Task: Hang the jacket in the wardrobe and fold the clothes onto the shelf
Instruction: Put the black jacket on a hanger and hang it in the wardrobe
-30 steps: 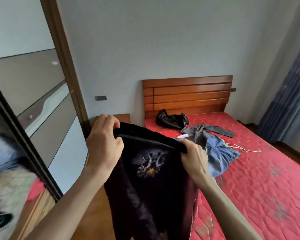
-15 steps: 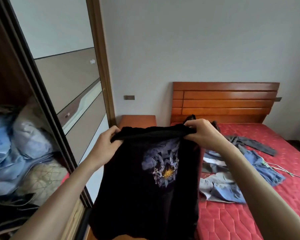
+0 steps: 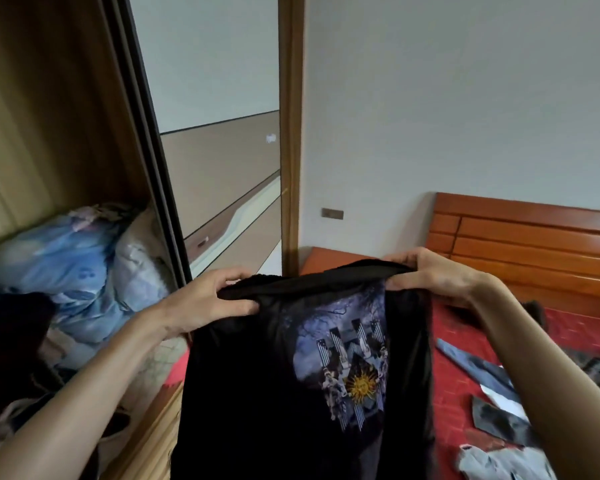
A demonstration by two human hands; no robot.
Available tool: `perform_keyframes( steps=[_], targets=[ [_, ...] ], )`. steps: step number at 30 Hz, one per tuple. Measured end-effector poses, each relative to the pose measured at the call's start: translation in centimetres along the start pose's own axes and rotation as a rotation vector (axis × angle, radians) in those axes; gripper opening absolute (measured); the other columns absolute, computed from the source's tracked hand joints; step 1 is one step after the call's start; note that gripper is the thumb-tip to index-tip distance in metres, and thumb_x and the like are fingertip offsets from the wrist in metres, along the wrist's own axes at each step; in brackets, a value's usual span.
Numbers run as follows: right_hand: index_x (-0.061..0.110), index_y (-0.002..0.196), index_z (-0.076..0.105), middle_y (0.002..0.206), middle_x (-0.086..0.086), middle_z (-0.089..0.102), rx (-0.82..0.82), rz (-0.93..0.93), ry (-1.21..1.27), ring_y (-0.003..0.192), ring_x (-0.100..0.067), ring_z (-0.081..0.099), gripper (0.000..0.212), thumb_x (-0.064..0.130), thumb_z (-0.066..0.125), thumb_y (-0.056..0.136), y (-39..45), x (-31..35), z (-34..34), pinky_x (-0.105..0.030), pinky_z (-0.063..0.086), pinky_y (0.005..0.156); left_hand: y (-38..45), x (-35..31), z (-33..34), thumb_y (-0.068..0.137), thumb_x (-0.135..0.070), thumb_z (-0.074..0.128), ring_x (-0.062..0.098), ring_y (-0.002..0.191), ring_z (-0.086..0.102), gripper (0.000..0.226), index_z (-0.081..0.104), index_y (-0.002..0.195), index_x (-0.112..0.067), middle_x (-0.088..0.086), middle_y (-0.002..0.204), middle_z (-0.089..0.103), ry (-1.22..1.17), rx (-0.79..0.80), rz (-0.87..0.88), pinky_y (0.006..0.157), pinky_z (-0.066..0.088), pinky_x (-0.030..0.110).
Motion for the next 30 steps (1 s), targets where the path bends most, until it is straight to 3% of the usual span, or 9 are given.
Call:
perform_keyframes(
  steps=[5, 7, 9, 12, 15, 19, 24, 26, 30],
  targets=[
    [0.017, 0.118, 0.072, 0.110, -0.001, 0.071, -0.212, -0.366, -0.712, 0.105, -0.017, 0.067, 0.035, -0.003, 0.067, 0.090, 6.7, 0.2, -0.8, -0.023, 0.045, 0.091, 0.7, -0.8, -0.6, 0.085, -0.032, 0.086, 0.004, 0.093, 0.071, 0.029, 0.070, 0.098, -0.052, -0.016, 0.094, 0.076, 0.319, -0.361, 0.011, 0.081, 0.053, 0.022],
    [0.018, 0.114, 0.067, 0.105, 0.001, 0.065, -0.408, -0.435, -0.751, 0.099, -0.021, 0.065, 0.034, -0.001, 0.069, 0.085, 8.6, -0.2, 0.0, -0.025, 0.042, 0.084, 0.6, -1.0, -0.7, 0.082, -0.048, 0.082, 0.007, 0.086, 0.068, 0.025, 0.062, 0.097, -0.045, -0.018, 0.087, 0.073, 0.639, -0.654, -0.095, 0.077, 0.054, 0.034],
    [0.019, 0.106, 0.065, 0.099, 0.003, 0.070, -0.372, -0.469, -0.647, 0.094, -0.020, 0.067, 0.023, 0.007, 0.074, 0.088, 10.3, -0.7, 0.1, -0.034, 0.049, 0.082, 0.3, -1.7, -0.6, 0.083, -0.043, 0.080, 0.010, 0.073, 0.064, 0.027, 0.056, 0.093, -0.037, -0.017, 0.073, 0.067, 0.814, -0.824, -0.129, 0.067, 0.050, 0.034],
    [0.019, 0.095, 0.072, 0.090, 0.001, 0.075, 0.053, -0.414, -0.413, 0.086, -0.016, 0.071, 0.010, 0.027, 0.078, 0.093, 12.2, 0.2, 0.1, -0.036, 0.056, 0.081, -1.1, -2.5, -1.3, 0.078, -0.036, 0.084, 0.003, 0.077, 0.067, 0.029, 0.058, 0.091, -0.035, -0.020, 0.078, 0.071, 0.766, -0.804, -0.162, 0.069, 0.052, 0.034],
    [0.015, 0.084, 0.077, 0.081, -0.002, 0.076, 0.219, -0.416, -0.198, 0.074, -0.010, 0.070, 0.016, 0.030, 0.077, 0.089, 13.6, 2.1, 0.9, -0.020, 0.051, 0.071, -3.5, -2.7, -2.5, 0.070, -0.039, 0.088, 0.006, 0.085, 0.072, 0.034, 0.064, 0.095, -0.035, -0.018, 0.088, 0.076, 0.605, -0.572, -0.240, 0.083, 0.056, 0.039],
    [0.014, 0.080, 0.077, 0.076, -0.005, 0.073, 0.205, -0.512, -0.166, 0.069, -0.013, 0.066, 0.024, 0.036, 0.074, 0.091, 17.3, 4.2, 2.7, -0.026, 0.052, 0.068, -5.3, -2.0, -3.6, 0.067, -0.043, 0.093, 0.012, 0.087, 0.073, 0.038, 0.067, 0.089, -0.027, -0.007, 0.087, 0.075, 0.485, -0.518, -0.213, 0.077, 0.051, 0.027],
    [0.022, 0.086, 0.074, 0.082, 0.005, 0.075, -0.017, -0.714, -0.266, 0.078, -0.016, 0.070, 0.028, 0.049, 0.070, 0.091, 21.6, 7.1, 6.4, -0.037, 0.055, 0.077, -6.6, -0.8, -6.3, 0.086, -0.043, 0.081, 0.001, 0.074, 0.064, 0.031, 0.054, 0.095, -0.030, -0.018, 0.085, 0.074, 0.665, -0.912, -0.292, 0.077, 0.052, 0.040],
    [0.022, 0.093, 0.074, 0.087, 0.006, 0.077, 0.067, -0.706, -0.285, 0.082, -0.012, 0.073, 0.019, 0.040, 0.077, 0.090, 23.1, 9.0, 7.2, -0.030, 0.057, 0.079, -7.4, -1.0, -7.4, 0.091, -0.039, 0.076, 0.012, 0.075, 0.062, 0.028, 0.049, 0.096, -0.032, -0.018, 0.081, 0.066, 0.858, -0.972, -0.318, 0.067, 0.046, 0.039],
    [0.026, 0.095, 0.074, 0.085, 0.008, 0.076, 0.210, -0.698, -0.568, 0.078, -0.006, 0.071, 0.014, 0.030, 0.084, 0.087, 26.4, 12.5, 9.0, -0.029, 0.056, 0.077, -9.1, -0.6, -10.2, 0.096, -0.024, 0.070, 0.023, 0.096, 0.063, 0.024, 0.062, 0.119, -0.025, -0.010, 0.113, 0.050, 1.119, -0.936, -0.333, 0.068, 0.046, 0.037]
  ],
)
Point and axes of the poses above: each hand's wrist, its own y-axis towards the middle knuckle, its own z-axis out of the palm, x = y × z, the point moved 1 cm from there along y, towards the middle knuckle
